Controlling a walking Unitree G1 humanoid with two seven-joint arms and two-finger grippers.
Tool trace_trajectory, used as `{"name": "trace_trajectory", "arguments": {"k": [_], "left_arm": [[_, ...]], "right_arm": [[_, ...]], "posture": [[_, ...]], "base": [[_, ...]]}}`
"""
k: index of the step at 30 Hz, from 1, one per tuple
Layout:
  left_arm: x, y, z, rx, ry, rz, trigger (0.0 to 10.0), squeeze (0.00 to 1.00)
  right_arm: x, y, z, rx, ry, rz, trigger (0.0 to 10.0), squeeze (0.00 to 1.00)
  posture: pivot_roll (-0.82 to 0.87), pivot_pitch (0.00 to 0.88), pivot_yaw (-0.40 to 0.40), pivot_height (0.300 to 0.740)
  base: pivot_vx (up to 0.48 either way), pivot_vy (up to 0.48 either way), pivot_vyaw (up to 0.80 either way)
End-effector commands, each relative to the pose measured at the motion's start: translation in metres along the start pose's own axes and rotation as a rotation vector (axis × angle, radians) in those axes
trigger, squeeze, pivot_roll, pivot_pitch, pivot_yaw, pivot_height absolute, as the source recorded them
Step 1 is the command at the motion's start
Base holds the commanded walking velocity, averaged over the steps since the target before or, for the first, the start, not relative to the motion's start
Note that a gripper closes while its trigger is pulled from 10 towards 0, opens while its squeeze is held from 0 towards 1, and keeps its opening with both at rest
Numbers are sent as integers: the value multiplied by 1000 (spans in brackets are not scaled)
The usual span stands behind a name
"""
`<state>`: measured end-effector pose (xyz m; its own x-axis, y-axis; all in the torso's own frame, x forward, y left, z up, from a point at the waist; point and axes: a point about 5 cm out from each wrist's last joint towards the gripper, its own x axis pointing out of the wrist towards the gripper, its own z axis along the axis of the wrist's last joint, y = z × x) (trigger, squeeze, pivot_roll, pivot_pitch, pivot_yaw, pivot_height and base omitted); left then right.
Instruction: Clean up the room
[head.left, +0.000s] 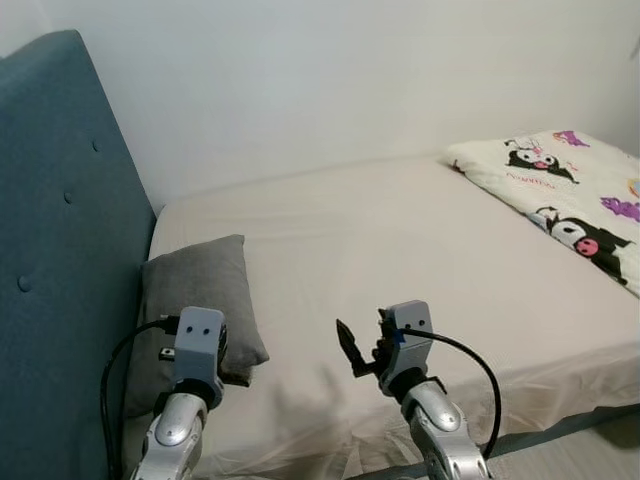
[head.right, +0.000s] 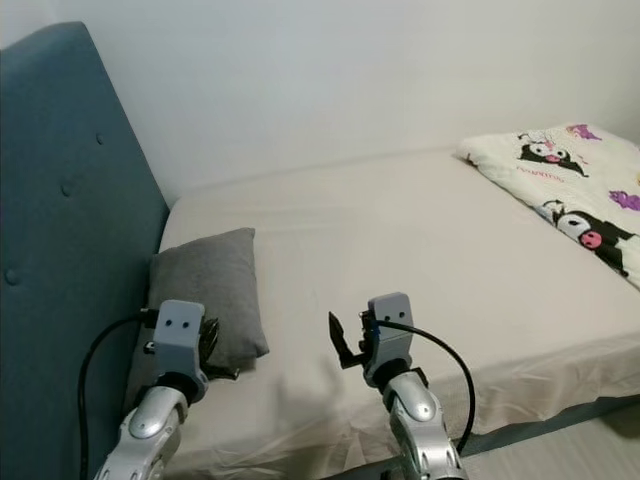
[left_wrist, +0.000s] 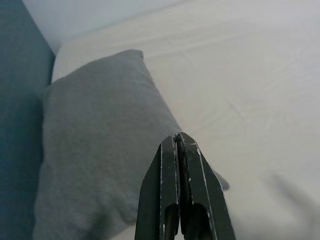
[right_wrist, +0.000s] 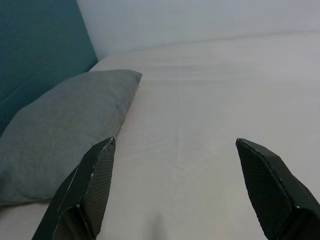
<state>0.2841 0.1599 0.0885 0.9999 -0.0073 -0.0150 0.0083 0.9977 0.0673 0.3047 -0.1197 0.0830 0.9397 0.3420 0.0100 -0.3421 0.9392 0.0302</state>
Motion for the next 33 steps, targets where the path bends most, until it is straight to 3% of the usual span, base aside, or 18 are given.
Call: {"name": "trace_trajectory", "arguments": {"k": [1, 18, 33], "left_arm": [[-3, 5, -1, -8, 1, 22, 10000, 0], [-7, 5, -2, -10, 3, 29, 10000, 0], [-8, 4, -4, -11, 9, 26, 10000, 0]], "right_arm": [[0, 2, -4, 0, 15, 3, 10000, 0], [-1, 7, -4, 8, 10, 57, 10000, 0], [-2, 7, -2, -6, -2, 72, 10000, 0]], "posture": [[39, 101, 10, 651], [46, 94, 7, 660], [37, 83, 10, 718]], "base": [[0, 0, 0], [0, 0, 0], [0, 0, 0]]}}
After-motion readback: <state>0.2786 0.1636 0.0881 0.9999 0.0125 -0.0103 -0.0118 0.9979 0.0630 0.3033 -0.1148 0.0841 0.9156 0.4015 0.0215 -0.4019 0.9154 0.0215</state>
